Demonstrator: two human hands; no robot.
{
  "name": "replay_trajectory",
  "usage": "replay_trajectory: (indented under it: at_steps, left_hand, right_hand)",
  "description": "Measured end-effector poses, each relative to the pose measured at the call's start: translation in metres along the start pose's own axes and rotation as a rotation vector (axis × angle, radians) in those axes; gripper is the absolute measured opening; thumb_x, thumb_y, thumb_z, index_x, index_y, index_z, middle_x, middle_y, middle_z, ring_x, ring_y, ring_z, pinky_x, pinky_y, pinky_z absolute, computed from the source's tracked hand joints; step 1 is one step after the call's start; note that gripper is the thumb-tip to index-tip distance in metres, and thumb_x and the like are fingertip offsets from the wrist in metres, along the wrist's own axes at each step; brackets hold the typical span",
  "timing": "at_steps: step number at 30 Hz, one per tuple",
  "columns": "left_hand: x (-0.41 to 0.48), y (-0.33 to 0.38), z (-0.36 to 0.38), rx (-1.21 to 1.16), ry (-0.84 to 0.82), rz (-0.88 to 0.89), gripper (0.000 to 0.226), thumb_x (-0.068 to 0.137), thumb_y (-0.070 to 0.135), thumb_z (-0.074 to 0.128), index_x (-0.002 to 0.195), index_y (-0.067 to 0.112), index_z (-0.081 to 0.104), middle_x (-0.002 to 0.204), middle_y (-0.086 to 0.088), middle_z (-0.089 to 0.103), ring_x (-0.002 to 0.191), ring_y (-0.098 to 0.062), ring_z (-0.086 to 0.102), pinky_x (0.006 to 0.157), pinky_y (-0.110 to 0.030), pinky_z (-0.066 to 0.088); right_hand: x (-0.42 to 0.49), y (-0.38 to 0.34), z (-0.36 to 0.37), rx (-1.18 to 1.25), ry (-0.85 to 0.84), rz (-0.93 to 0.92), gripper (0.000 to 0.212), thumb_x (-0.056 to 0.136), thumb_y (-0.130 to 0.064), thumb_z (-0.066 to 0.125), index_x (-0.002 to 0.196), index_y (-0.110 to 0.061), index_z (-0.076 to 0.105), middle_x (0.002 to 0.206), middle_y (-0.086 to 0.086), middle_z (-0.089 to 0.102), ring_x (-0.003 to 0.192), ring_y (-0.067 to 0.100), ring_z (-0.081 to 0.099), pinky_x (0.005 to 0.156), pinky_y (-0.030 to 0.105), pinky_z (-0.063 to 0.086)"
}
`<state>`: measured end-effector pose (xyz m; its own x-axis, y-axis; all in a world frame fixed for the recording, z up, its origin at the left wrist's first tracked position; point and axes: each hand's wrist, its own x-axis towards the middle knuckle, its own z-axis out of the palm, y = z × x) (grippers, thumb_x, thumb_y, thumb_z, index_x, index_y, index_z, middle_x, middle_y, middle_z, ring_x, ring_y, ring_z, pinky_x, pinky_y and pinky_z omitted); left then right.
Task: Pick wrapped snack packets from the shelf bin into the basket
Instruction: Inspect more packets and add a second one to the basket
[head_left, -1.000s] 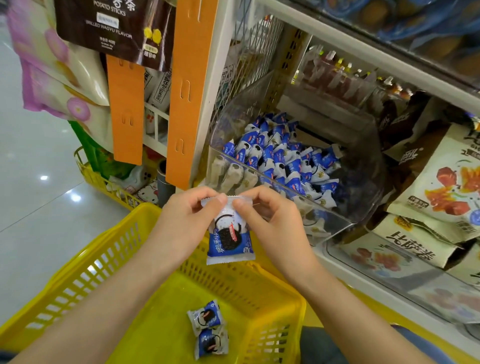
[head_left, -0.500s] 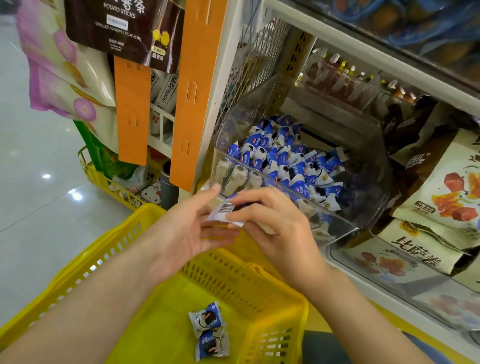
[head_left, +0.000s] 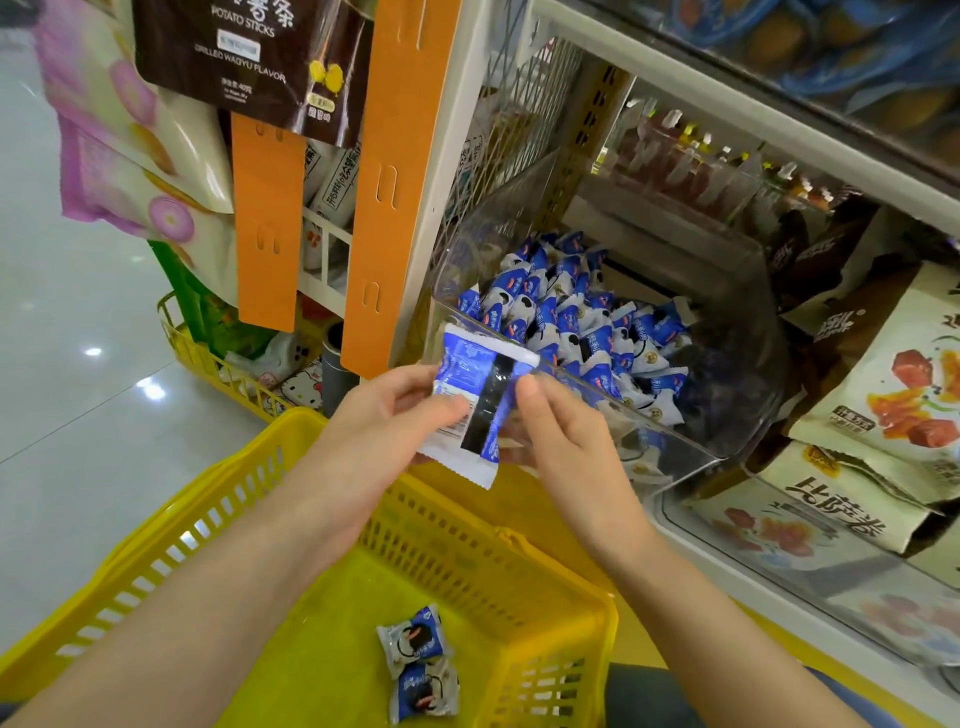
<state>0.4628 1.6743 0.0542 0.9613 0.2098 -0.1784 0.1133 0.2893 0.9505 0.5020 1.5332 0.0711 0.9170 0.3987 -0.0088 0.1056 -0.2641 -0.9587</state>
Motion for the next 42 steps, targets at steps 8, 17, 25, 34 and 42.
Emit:
replay_trajectory:
  at_steps: [8, 17, 25, 34, 42]
  left_hand:
    - [-0.007, -0.015, 0.006, 0.585, 0.118, 0.436, 0.034, 0.082, 0.032, 0.060, 0.111, 0.037, 0.044, 0.103, 0.023, 0.053, 0.099, 0.012, 0.049, 0.072, 0.000, 0.039]
    - [-0.007, -0.017, -0.001, 0.701, 0.048, 0.501, 0.027, 0.089, 0.031, 0.047, 0.116, 0.036, 0.046, 0.102, 0.020, 0.058, 0.093, 0.013, 0.055, 0.072, -0.005, 0.046]
    - [-0.007, -0.018, 0.002, 0.645, 0.124, 0.481, 0.019, 0.096, 0.017, 0.041, 0.098, 0.035, 0.044, 0.089, 0.022, 0.061, 0.083, 0.012, 0.057, 0.065, -0.003, 0.042]
    - [-0.006, 0.001, 0.006, 0.191, 0.001, 0.179, 0.031, 0.095, 0.033, 0.040, 0.082, 0.039, 0.068, 0.080, 0.015, 0.070, 0.072, 0.004, 0.063, 0.063, -0.011, 0.048]
    - [0.007, 0.019, 0.005, 0.189, -0.198, 0.213, 0.042, 0.064, 0.053, 0.058, 0.102, 0.035, 0.061, 0.098, 0.016, 0.069, 0.092, 0.003, 0.063, 0.076, -0.012, 0.048]
  right_hand:
    - [-0.002, 0.003, 0.007, 0.018, 0.023, -0.023, 0.012, 0.091, -0.015, 0.054, 0.079, -0.014, 0.056, 0.084, 0.011, 0.067, 0.073, 0.016, 0.065, 0.062, 0.031, 0.058]
    - [-0.001, 0.010, 0.007, -0.076, 0.011, -0.117, 0.014, 0.090, -0.019, 0.057, 0.076, -0.021, 0.055, 0.082, 0.012, 0.065, 0.079, 0.029, 0.064, 0.059, 0.031, 0.058]
    - [0.002, 0.004, 0.009, -0.005, -0.044, -0.022, 0.005, 0.091, -0.021, 0.055, 0.088, -0.023, 0.058, 0.089, 0.002, 0.067, 0.080, 0.013, 0.065, 0.067, 0.031, 0.058]
    - [0.000, -0.009, 0.005, 0.214, 0.012, 0.104, 0.035, 0.084, -0.014, 0.062, 0.116, -0.015, 0.047, 0.107, 0.006, 0.064, 0.072, 0.001, 0.066, 0.058, 0.015, 0.051]
    - [0.003, -0.027, 0.001, 0.001, 0.157, -0.166, 0.027, 0.078, -0.026, 0.063, 0.103, -0.029, 0.055, 0.090, -0.005, 0.067, 0.075, 0.007, 0.067, 0.056, 0.017, 0.053]
